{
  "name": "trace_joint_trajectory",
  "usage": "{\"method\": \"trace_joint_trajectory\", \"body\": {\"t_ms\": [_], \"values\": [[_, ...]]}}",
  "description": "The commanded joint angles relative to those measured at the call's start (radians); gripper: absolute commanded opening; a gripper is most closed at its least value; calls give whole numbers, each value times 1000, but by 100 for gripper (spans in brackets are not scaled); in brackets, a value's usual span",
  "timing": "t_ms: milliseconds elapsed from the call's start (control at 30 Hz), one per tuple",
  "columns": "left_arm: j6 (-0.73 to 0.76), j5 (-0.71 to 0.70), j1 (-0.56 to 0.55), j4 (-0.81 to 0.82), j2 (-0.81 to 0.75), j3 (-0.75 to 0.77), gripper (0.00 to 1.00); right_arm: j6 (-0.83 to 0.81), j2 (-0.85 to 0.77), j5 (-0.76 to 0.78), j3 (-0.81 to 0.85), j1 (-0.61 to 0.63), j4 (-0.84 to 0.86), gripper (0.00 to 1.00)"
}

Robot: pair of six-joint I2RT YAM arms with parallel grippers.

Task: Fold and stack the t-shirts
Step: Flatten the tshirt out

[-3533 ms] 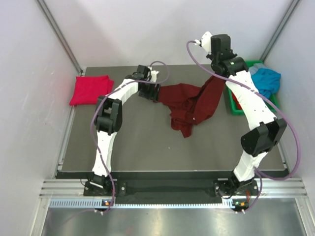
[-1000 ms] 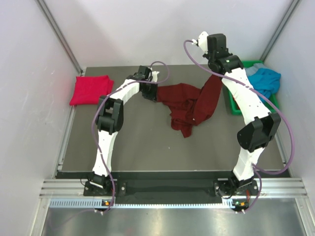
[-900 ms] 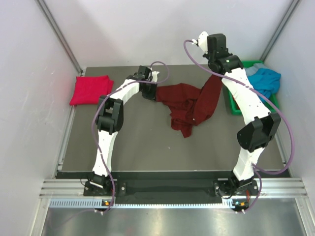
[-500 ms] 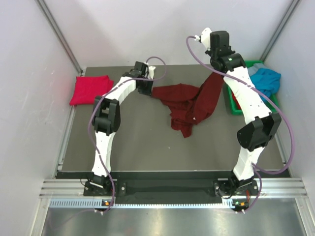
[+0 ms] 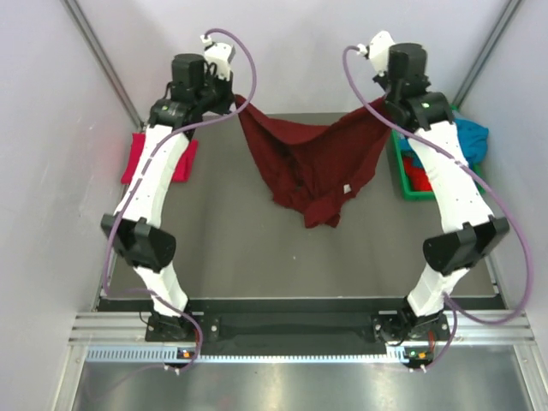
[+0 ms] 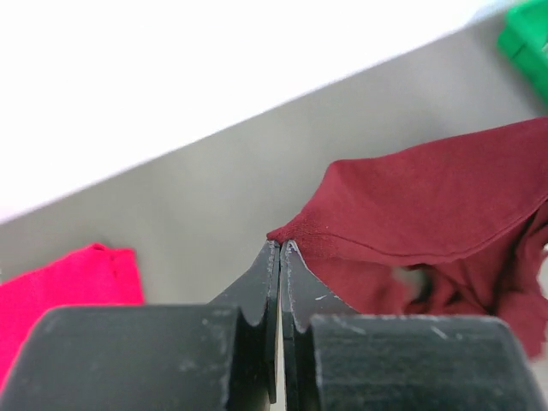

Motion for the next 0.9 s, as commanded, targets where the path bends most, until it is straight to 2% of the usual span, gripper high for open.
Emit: {"method": "trace_joint_trajectory", "body": {"t_ms": [0,133,333,500,600,867], "values": [[23,-17,-1,-14,-154,-40,0,63,-192,-4,12,1,-1,0],[59,-29,-1,-22,-345,-96,0,103,-386,-43,-57,4,-13,0],[132,-32,-1,-82,-528,-124,0,172,-655,-142,-177,0,-70,0],[121,0,-1,-120,-622,-107,0,258,-833,-342,-164,-63,-163,0],[116,3,4,-126,-663,-86,0,273,-879,-416,-118,-106,-168,0],[129,-25,5,-45,-646,-9,0,292,-860,-427,1,-174,-107,0]]}}
